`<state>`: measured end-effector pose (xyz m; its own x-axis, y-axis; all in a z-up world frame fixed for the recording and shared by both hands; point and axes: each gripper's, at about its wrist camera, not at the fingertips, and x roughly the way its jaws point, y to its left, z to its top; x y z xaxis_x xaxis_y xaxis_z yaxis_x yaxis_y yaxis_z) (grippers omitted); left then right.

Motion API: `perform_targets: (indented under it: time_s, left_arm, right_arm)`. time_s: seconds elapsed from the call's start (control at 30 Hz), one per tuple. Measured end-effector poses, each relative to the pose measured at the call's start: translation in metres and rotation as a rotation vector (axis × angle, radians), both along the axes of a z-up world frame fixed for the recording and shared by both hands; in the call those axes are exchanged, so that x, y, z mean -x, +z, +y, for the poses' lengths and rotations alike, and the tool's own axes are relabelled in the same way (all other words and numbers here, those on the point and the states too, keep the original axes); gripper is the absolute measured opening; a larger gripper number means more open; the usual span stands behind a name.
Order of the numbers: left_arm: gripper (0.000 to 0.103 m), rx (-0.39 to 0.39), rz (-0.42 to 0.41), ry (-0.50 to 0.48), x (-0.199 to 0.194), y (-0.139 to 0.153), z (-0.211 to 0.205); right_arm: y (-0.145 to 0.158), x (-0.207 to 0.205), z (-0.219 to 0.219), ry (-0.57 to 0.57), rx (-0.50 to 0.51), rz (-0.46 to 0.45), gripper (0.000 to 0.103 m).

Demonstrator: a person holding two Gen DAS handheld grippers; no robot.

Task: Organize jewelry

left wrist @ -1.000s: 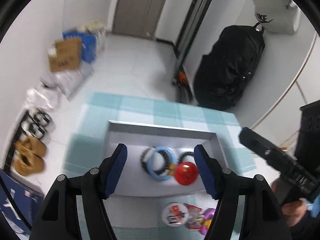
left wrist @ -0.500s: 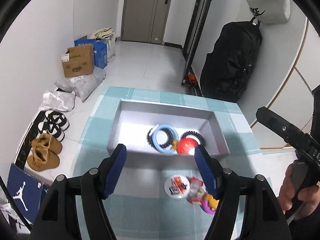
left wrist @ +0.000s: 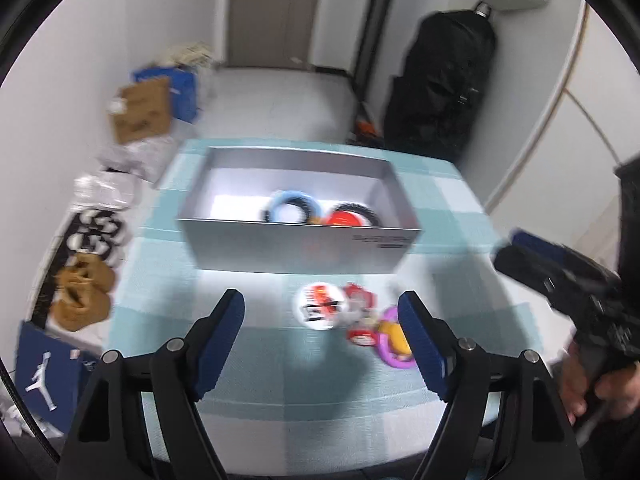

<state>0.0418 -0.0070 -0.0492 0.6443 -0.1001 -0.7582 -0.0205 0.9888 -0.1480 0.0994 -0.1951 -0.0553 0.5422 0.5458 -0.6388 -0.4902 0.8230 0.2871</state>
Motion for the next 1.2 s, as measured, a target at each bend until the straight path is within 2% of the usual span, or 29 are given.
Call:
perform_targets:
  time_s: [0.17, 0.27, 0.43, 0.6, 0.77, 0.87, 1.2]
  left_arm:
    - [0.076, 0.002, 0.022, 0.005, 0.013, -0.006, 0.005]
    - [0.076, 0.026, 0.033, 0.025, 0.015, -0.008, 0.011]
    - [0.075, 0.068, 0.099, 0.078, 0.010, -0.019, 0.023]
    - [0.075, 0.080, 0.134, 0.093, 0.009, -0.027, 0.025]
    - [0.075, 0.057, 0.130, 0.064, 0.012, -0.026, 0.017]
    - [0.075, 0.036, 0.114, 0.049, 0.014, -0.024, 0.015]
    - [0.075, 0.088, 0.123, 0.066, 0.010, -0.025, 0.024]
  right_arm:
    - [-0.014, 0.016, 0.007, 0.070, 0.077, 0.008, 0.090]
    - [-0.013, 0.025, 0.013, 0.107, 0.094, -0.002, 0.090]
    - [-0.016, 0.031, 0.022, 0.150, 0.101, 0.002, 0.090]
    - [-0.027, 0.034, 0.037, 0.199, 0.141, 0.026, 0.088]
    - [-0.037, 0.035, 0.054, 0.234, 0.188, 0.033, 0.071]
    - [-0.043, 0.032, 0.060, 0.220, 0.232, 0.044, 0.056]
    - [-0.045, 0.031, 0.070, 0.225, 0.278, 0.015, 0.044]
